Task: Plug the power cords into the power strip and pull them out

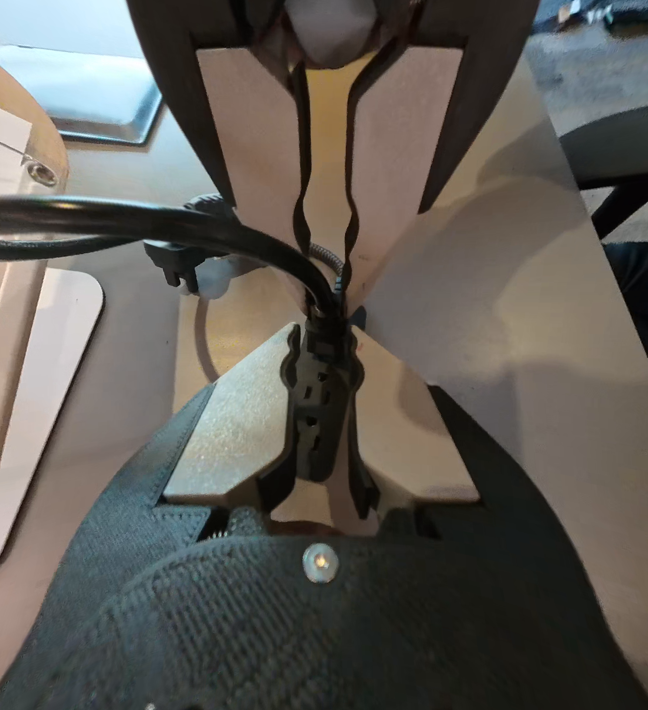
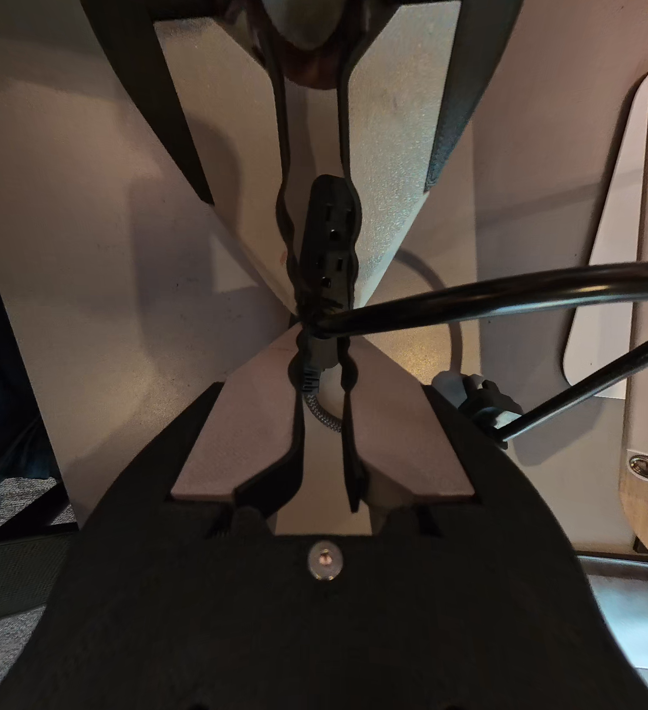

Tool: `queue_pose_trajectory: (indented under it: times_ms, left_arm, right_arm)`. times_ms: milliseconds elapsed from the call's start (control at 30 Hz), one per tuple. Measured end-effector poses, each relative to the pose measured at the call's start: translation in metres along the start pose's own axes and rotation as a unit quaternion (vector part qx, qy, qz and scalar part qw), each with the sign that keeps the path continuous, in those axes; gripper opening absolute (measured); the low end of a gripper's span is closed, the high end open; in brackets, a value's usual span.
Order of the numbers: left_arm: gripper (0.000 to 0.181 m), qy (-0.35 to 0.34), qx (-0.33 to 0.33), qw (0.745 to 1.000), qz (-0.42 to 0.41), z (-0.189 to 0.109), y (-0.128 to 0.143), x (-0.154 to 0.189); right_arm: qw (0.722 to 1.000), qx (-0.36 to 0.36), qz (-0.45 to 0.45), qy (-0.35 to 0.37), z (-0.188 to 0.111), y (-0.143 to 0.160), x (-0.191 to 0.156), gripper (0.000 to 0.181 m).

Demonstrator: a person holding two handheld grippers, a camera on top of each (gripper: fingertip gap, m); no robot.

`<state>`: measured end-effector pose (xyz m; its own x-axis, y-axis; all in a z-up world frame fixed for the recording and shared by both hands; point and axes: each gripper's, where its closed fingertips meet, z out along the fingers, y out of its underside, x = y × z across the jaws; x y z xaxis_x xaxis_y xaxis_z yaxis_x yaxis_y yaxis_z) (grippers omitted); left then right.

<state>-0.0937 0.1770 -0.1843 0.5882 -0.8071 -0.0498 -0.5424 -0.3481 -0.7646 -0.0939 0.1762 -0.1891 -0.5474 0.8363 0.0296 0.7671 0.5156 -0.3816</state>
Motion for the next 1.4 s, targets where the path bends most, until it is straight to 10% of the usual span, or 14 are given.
queue_pose_trajectory:
  times_ms: [1400]
  left_arm:
    - [0.010,-0.035,-0.057,0.997,-0.041,0.018,-0.024,0.048]
  right_arm:
    - [0.991,0.019,-0.125,-0.046,-0.013,0.027,-0.046,0.012]
